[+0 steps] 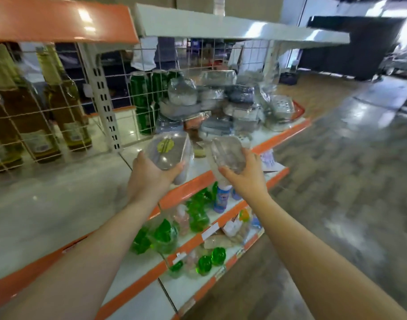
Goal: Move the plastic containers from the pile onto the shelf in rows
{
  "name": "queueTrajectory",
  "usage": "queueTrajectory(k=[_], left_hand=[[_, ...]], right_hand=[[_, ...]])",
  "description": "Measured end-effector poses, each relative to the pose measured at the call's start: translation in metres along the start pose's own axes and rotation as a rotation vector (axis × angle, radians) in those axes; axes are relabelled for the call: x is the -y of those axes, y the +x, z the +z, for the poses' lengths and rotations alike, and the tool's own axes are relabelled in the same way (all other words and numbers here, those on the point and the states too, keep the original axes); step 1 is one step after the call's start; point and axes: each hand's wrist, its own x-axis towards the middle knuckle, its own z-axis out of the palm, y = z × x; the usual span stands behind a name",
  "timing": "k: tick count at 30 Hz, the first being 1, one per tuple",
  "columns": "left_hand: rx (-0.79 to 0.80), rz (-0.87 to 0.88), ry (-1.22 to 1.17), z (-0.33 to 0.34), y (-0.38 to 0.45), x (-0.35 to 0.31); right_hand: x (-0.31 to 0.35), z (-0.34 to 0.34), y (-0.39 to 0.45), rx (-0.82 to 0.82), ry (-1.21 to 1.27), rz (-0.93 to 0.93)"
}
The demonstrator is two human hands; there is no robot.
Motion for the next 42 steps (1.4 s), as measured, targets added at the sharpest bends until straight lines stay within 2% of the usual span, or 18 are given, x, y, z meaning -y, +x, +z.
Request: queueTrajectory(k=[4, 12, 17, 28, 42], left_hand=[[0.008, 0.051, 0.034, 0.025, 0.031, -0.006], [-0.020, 0.038, 0.068, 0.060, 0.110, -0.020], [0.043, 0.104, 0.040, 0.081, 0.144, -0.027], [0.083, 0.014, 0.129, 0.112, 0.142, -0.015], [-0.131, 0.025, 0.206, 0.124, 0.110, -0.043]], right_hand=[[-0.007, -0.002, 0.029, -0.022, -0.015, -0.028], [0.000, 0.006, 0.117, -0.021, -0.014, -0.099], [0.000, 0.011, 0.163, -0.047, -0.012, -0.123], [-0.028, 0.034, 0.227, 0.126, -0.069, -0.059], [-0.035, 0.013, 0.235, 0.279, -0.104, -0.158]])
